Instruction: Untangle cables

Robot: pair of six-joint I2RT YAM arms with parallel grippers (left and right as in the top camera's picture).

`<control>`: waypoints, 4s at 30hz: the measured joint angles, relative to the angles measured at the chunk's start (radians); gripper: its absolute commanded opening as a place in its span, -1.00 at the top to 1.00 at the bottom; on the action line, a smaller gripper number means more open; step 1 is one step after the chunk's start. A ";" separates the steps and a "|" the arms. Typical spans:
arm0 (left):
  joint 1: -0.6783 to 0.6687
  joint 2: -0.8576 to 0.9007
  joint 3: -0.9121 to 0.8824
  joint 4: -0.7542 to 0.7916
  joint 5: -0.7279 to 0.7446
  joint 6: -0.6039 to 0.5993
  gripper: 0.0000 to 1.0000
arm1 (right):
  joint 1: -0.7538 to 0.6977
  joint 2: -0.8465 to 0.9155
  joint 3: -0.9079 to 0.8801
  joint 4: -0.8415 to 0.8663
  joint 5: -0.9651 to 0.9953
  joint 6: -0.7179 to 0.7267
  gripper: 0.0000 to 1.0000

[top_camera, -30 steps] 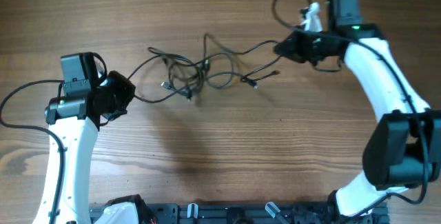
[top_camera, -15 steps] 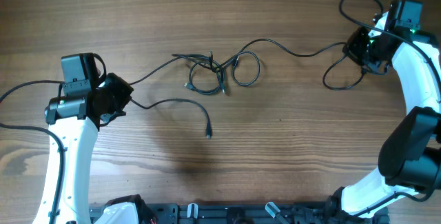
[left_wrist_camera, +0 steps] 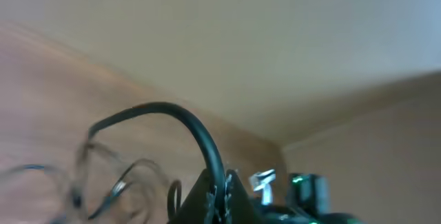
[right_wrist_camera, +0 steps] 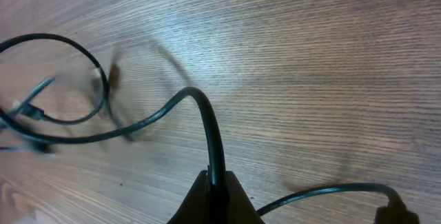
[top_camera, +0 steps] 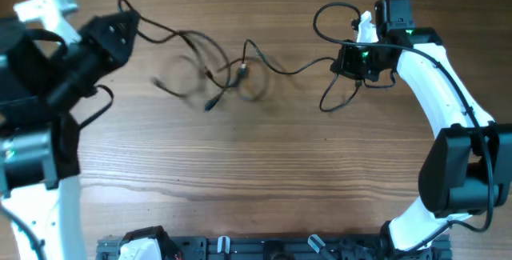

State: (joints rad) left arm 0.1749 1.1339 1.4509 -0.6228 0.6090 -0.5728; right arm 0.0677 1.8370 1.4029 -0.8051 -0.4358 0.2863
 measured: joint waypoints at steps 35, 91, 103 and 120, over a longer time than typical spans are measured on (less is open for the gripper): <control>-0.655 0.606 0.169 -0.324 -0.183 0.020 0.92 | -0.506 0.135 0.586 -0.013 0.472 0.116 0.91; -0.439 0.588 0.171 -0.487 -0.379 0.108 -1.00 | -0.084 -0.005 0.582 -0.444 -0.038 -0.179 -0.99; -0.291 0.639 0.171 -0.443 -0.454 0.491 -0.79 | -0.084 -0.005 0.582 -0.446 -0.034 -0.187 -0.99; -0.234 0.876 0.124 -0.276 -0.351 0.464 0.92 | -0.076 -0.005 0.582 -0.440 -0.190 -0.248 -0.99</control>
State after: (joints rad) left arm -0.0593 2.0098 1.5745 -0.8986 0.2584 -0.1089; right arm -0.0086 1.8317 1.9846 -1.2449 -0.6258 0.0383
